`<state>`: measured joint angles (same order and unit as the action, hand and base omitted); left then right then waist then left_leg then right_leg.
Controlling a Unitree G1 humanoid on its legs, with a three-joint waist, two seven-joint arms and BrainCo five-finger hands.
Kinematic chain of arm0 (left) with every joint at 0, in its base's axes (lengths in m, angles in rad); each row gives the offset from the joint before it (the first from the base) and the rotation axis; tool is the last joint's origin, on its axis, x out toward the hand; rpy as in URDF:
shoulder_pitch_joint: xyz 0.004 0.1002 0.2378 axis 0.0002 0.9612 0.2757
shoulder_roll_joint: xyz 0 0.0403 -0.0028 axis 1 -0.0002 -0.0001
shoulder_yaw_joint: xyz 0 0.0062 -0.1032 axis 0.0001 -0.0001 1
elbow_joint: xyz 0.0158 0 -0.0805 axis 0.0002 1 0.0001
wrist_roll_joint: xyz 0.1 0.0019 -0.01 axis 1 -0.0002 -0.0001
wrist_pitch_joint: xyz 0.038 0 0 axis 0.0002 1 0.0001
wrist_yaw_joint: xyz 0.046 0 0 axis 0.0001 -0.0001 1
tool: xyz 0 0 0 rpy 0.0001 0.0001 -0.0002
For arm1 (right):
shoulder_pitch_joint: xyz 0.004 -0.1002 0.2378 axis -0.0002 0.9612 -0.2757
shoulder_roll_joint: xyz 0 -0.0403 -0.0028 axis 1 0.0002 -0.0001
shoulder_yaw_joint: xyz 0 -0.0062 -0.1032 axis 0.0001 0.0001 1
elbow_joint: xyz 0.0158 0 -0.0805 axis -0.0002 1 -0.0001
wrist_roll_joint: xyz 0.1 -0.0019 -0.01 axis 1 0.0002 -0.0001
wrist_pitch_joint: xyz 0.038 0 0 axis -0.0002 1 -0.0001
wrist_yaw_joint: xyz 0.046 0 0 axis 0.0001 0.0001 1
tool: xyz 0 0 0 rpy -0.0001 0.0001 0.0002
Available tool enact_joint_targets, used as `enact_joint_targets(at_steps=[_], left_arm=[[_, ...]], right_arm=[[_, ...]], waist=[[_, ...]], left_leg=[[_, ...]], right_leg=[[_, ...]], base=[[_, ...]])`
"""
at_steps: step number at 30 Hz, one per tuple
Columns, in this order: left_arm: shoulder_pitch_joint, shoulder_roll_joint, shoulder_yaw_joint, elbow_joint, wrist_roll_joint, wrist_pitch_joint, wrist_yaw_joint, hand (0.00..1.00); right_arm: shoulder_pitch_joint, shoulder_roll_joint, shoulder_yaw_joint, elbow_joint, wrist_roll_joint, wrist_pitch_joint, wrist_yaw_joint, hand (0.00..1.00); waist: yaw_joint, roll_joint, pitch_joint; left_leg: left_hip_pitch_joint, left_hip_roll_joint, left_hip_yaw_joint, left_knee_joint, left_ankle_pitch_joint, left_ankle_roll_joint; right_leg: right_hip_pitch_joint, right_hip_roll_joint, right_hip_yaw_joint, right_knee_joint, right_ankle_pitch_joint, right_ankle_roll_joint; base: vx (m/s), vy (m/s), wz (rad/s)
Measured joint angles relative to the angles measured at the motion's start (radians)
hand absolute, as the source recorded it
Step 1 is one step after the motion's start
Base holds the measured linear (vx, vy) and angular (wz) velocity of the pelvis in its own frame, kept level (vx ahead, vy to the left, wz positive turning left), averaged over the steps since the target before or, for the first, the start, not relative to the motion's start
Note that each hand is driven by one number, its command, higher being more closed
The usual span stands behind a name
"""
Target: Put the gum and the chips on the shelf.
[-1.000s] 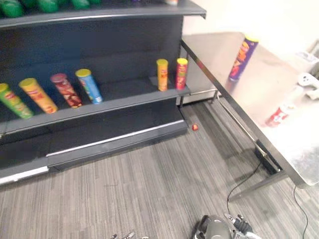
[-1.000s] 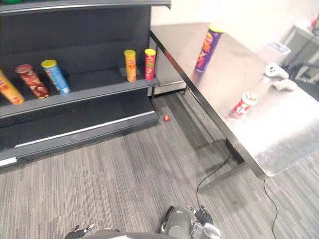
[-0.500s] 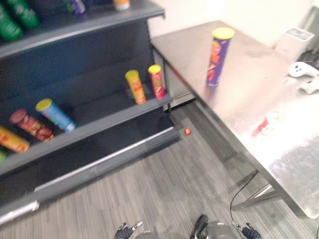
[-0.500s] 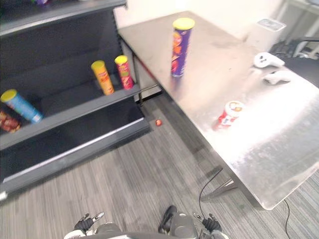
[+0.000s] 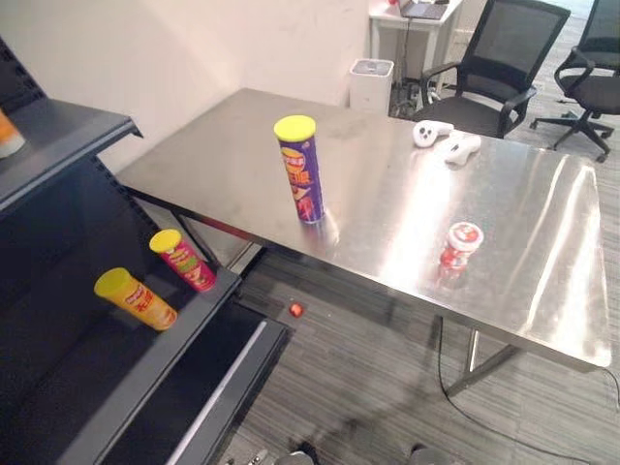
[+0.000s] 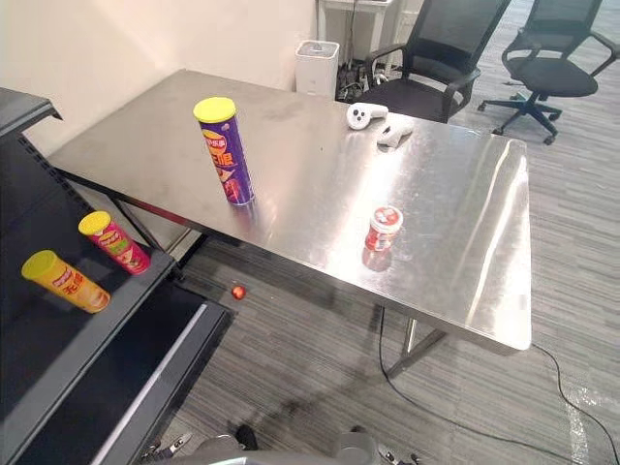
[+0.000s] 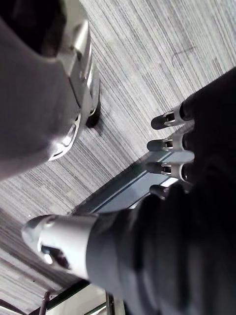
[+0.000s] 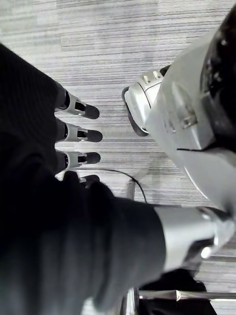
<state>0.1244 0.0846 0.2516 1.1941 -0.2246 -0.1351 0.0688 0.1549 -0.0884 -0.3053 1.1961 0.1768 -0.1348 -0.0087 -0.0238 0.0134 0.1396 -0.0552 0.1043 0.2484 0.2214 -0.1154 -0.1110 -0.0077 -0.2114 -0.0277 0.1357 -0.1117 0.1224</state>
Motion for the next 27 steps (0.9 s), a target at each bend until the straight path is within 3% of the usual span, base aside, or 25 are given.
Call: enact_joint_targets(at_steps=[3,7,11,13,14,15,16,17,18,20,22,27], left_arm=[[-0.002,0.005,-0.022,0.000,-0.007,-0.008,0.000,0.00],[-0.008,0.008,-0.050,0.005,-0.006,-0.009,-0.002,0.00],[-0.020,0.027,-0.100,0.038,0.012,-0.011,-0.002,0.00],[-0.025,0.030,-0.108,0.038,0.012,-0.011,-0.003,0.00],[-0.022,0.030,-0.109,0.038,0.012,-0.012,-0.001,0.00],[-0.017,0.036,-0.109,0.036,0.012,-0.015,0.000,0.00],[-0.018,0.037,-0.109,0.035,0.012,-0.015,0.001,0.00],[-0.019,0.038,-0.110,0.036,0.012,-0.015,0.003,0.00],[-0.019,0.039,-0.110,0.037,0.012,-0.014,0.002,0.00],[-0.021,0.036,-0.133,0.039,0.012,-0.013,0.000,0.00],[-0.022,0.032,-0.141,0.039,0.012,-0.012,-0.003,0.00],[-0.017,0.029,-0.139,0.040,0.012,-0.008,-0.008,0.00]], right_arm=[[-0.019,0.002,-0.010,0.005,-0.001,-0.001,0.007,0.00],[-0.043,0.007,-0.043,0.010,-0.001,-0.002,0.013,0.00],[-0.044,0.011,-0.043,0.011,-0.001,-0.001,0.013,0.00],[-0.045,0.010,-0.042,0.005,-0.001,-0.001,0.013,0.00],[-0.045,0.010,-0.038,-0.001,-0.001,-0.001,0.011,0.00],[-0.049,0.014,-0.038,-0.002,-0.001,0.000,0.006,0.00],[-0.043,0.015,-0.039,-0.002,0.000,-0.001,0.005,0.00],[-0.032,0.014,-0.040,-0.002,0.001,-0.002,-0.003,0.00],[-0.026,0.013,-0.038,-0.002,0.000,-0.001,-0.004,0.00],[-0.018,0.009,-0.039,-0.001,0.000,-0.002,-0.005,0.00],[-0.014,0.003,-0.039,0.000,-0.001,0.000,-0.004,0.00],[-0.017,-0.002,-0.033,0.001,-0.002,0.001,-0.002,0.00]], waist=[[0.000,-0.007,-0.003],[0.002,-0.004,-0.004],[-0.003,-0.015,0.003],[-0.002,-0.016,0.008],[-0.001,-0.010,0.014],[-0.004,-0.010,0.021],[-0.004,-0.013,0.021],[-0.003,-0.016,0.022],[-0.004,-0.018,0.023],[-0.006,-0.020,0.026],[-0.006,-0.001,0.025],[0.000,0.000,0.016]], left_leg=[[-0.010,-0.028,-0.096,0.051,-0.009,0.003],[0.017,-0.002,-0.071,0.042,-0.047,0.003],[0.084,-0.001,-0.056,-0.031,-0.092,0.020],[0.105,0.002,0.003,-0.049,-0.100,0.023],[0.119,0.017,0.049,-0.065,-0.102,0.034],[0.140,0.014,0.090,-0.084,-0.095,0.052],[0.151,0.010,0.102,-0.092,-0.091,0.053],[0.168,0.004,0.123,-0.106,-0.086,0.052],[0.173,-0.004,0.128,-0.115,-0.080,0.047],[0.175,-0.003,0.123,-0.140,-0.067,0.034],[0.177,0.003,0.116,-0.156,-0.056,0.024],[0.181,0.029,0.099,-0.169,-0.057,0.010]], right_leg=[[0.012,-0.011,0.039,-0.012,0.005,0.001],[-0.013,0.015,0.087,-0.012,0.028,0.038],[-0.090,0.039,0.146,0.064,0.034,0.045],[-0.161,0.044,0.101,0.142,0.068,0.021],[-0.174,0.039,0.003,0.143,0.106,-0.016],[-0.182,-0.002,-0.140,0.192,0.073,-0.067],[-0.179,-0.024,-0.214,0.223,0.052,-0.088],[-0.160,-0.058,-0.342,0.244,0.027,-0.092],[-0.147,-0.058,-0.383,0.208,0.023,-0.084],[-0.138,-0.032,-0.381,0.157,0.036,-0.063],[-0.116,-0.005,-0.390,0.098,0.052,-0.052],[-0.012,0.078,-0.404,-0.151,0.170,-0.049]], base=[[0.17,0.074,-0.23],[0.05,0.004,-0.48],[-0.04,0.003,-0.92],[-0.14,0.039,-0.94],[-0.20,0.044,-0.92],[-0.19,0.040,-0.83],[-0.12,0.040,-0.65],[-0.09,0.026,-0.50],[-0.07,0.011,-0.42],[-0.04,-0.034,-0.15],[0.00,-0.035,-0.03],[0.05,-0.016,-0.05]])
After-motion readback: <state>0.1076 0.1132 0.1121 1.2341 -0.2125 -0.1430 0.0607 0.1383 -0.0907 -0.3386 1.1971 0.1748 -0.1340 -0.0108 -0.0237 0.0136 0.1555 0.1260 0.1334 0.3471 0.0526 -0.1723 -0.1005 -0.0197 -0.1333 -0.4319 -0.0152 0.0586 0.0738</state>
